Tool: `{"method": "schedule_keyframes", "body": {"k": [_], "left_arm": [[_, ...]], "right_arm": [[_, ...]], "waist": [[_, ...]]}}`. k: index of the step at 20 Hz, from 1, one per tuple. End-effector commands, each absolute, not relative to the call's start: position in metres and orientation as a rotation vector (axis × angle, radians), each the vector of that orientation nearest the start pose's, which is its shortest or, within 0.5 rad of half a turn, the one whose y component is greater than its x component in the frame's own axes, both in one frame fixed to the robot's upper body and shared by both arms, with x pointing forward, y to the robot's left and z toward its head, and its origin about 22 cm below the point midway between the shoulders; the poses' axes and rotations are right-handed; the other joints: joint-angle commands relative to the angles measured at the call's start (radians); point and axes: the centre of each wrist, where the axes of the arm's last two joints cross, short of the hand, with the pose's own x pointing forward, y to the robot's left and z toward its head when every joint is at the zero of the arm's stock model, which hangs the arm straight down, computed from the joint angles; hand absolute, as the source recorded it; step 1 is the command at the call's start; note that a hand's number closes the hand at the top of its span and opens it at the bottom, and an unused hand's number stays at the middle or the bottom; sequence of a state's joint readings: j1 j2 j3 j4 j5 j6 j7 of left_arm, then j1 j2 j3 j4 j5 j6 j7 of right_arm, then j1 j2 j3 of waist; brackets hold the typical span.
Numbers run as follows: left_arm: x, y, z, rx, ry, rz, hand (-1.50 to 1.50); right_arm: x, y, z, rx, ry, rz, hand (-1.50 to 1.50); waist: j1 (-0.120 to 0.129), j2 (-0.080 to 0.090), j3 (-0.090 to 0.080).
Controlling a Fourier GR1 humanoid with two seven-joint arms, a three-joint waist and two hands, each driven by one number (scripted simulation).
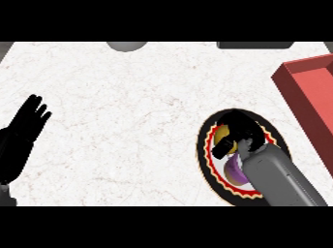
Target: Pick the lemon from the plate and place it in the cardboard box
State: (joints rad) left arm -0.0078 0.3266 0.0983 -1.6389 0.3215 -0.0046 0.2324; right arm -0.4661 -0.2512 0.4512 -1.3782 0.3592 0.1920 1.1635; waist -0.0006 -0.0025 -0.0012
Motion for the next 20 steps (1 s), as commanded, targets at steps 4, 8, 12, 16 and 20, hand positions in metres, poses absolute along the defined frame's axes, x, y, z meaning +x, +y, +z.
{"method": "schedule_keyframes", "body": {"k": [4, 8, 12, 16, 20], "left_arm": [[0.244, 0.322, 0.047, 0.048, -1.43, 0.042, 0.0], [0.26, 0.315, 0.053, 0.048, -1.428, 0.038, 0.0], [0.25, 0.317, 0.058, 0.04, -1.444, 0.026, 0.0], [0.24, 0.342, 0.065, 0.044, -1.454, 0.034, 0.0], [0.247, 0.312, 0.055, 0.048, -1.439, 0.062, 0.0]], "right_arm": [[0.329, -0.143, 0.063, -0.718, -0.508, 0.867, 1.5], [0.344, -0.16, 0.047, -0.753, -0.593, 0.929, 1.5], [0.374, -0.19, 0.069, -0.826, -0.768, 0.976, 1.5], [0.369, -0.188, 0.06, -0.841, -0.807, 0.966, 1.5], [0.383, -0.197, 0.075, -0.973, -0.819, 0.951, 1.5]], "waist": [[0.005, 0.003, 0.001], [0.004, 0.005, 0.001], [0.017, 0.007, 0.002], [0.008, 0.002, 0.001], [0.004, 0.002, 0.001]]}}
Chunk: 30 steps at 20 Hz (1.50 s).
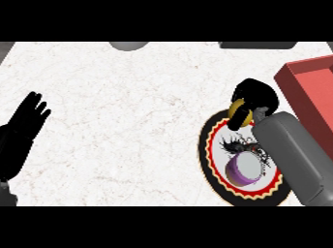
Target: Pick the lemon from the plate and place it in the cardboard box
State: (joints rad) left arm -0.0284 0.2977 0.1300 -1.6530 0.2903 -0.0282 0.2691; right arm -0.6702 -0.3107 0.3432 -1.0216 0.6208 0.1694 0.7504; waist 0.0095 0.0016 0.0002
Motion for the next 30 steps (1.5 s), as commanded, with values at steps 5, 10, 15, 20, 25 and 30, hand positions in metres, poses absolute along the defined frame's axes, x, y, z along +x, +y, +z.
{"method": "schedule_keyframes", "body": {"k": [5, 10, 15, 20, 25, 30], "left_arm": [[0.26, 0.329, 0.066, 0.09, -1.447, 0.053, 0.0], [0.242, 0.334, 0.048, 0.067, -1.443, 0.052, 0.0], [0.244, 0.309, 0.048, 0.066, -1.428, 0.056, 0.0], [0.238, 0.317, 0.042, 0.056, -1.433, 0.047, 0.0], [0.239, 0.325, 0.049, 0.052, -1.432, 0.052, 0.0], [0.246, 0.323, 0.057, 0.07, -1.436, 0.045, 0.0]], "right_arm": [[0.37, -0.16, 0.102, -1.061, -0.947, 0.907, 1.5], [0.365, -0.156, 0.175, -1.164, -1.119, 0.843, 1.5], [0.344, -0.161, 0.234, -1.35, -1.174, 0.718, 1.5], [0.334, -0.162, 0.259, -1.469, -1.138, 0.514, 1.5], [0.339, -0.208, 0.295, -1.539, -1.094, 0.429, 1.5], [0.335, -0.249, 0.292, -1.562, -1.04, 0.428, 1.5]], "waist": [[-0.016, -0.005, -0.001], [-0.013, -0.007, -0.001], [-0.024, -0.01, -0.001], [-0.015, -0.007, -0.001], [-0.013, -0.005, -0.001], [-0.015, -0.004, 0.0]]}}
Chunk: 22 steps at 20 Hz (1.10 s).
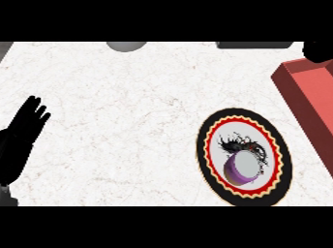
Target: Pick the lemon from the plate and place it in the cardboard box
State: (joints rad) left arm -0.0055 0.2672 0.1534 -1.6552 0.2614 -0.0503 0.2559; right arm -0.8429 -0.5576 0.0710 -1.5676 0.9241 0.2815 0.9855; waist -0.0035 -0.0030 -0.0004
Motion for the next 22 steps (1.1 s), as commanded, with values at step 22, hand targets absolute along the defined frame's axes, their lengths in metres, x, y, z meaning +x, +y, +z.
{"method": "schedule_keyframes", "body": {"k": [22], "left_arm": [[0.237, 0.325, 0.054, 0.045, -1.443, 0.051, 0.0]], "right_arm": [[0.36, -0.381, 0.152, -1.28, -0.929, 0.454, 1.5]], "waist": [[0.008, 0.004, 0.001]]}}
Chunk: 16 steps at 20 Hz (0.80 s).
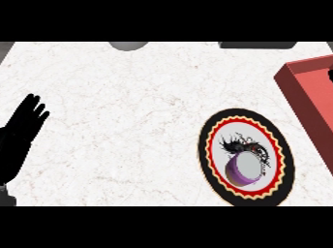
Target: Pick the lemon from the plate and place it in the cardboard box
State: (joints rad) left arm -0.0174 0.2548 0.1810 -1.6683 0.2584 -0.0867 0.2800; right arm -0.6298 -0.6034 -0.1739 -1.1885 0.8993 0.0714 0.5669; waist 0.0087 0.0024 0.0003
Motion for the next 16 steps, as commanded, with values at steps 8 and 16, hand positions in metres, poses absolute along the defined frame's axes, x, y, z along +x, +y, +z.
{"method": "schedule_keyframes", "body": {"k": [8, 16], "left_arm": [[0.24, 0.317, 0.054, 0.065, -1.446, 0.025, 0.0], [0.244, 0.32, 0.057, 0.056, -1.434, 0.05, 0.0]], "right_arm": [[0.351, -0.401, 0.139, -1.191, -0.943, 0.413, -1.5], [0.345, -0.402, 0.145, -1.215, -1.285, -0.051, -1.5]], "waist": [[-0.008, -0.003, 0.0], [-0.015, -0.005, 0.001]]}}
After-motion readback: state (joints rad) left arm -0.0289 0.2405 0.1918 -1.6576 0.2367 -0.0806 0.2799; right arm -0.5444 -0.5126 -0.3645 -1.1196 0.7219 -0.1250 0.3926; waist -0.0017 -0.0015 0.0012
